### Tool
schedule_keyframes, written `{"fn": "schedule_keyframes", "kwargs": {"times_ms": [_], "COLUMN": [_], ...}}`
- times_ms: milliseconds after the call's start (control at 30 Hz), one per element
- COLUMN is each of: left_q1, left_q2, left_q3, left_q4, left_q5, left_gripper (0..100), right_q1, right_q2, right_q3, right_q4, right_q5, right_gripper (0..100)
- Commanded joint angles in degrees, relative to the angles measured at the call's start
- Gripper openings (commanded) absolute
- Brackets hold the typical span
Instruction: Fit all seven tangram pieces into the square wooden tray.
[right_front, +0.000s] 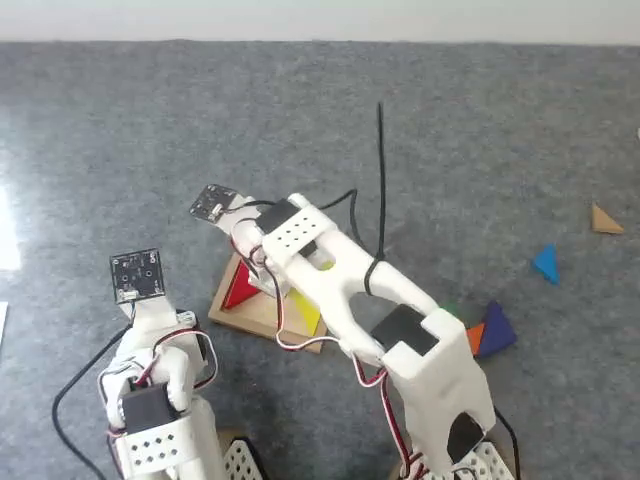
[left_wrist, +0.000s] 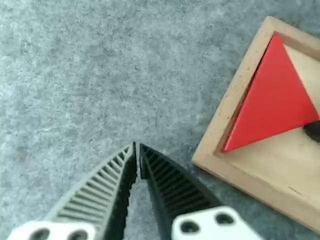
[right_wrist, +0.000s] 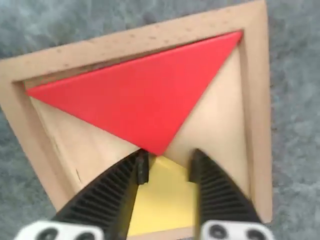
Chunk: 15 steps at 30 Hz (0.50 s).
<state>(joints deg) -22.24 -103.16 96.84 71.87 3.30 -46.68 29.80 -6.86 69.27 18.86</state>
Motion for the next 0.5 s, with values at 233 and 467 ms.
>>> {"fn": "schedule_keyframes", "kwargs": {"times_ms": [233, 467], "left_q1": [0.00, 0.00], "left_q2": [-0.97, -0.97], "left_q3": [-0.40, -0.40], "left_q4": [0.44, 0.44], "left_q5": [-0.35, -0.26], "left_gripper": [1, 1], "right_q1": [2.95, 6.11], "right_q2": [-8.48, -13.93], "right_q3": [-2.02, -2.02], "right_q4": [10.95, 20.09], "right_q5": [5.19, 11.60], "right_gripper": [4.0, 4.0]}}
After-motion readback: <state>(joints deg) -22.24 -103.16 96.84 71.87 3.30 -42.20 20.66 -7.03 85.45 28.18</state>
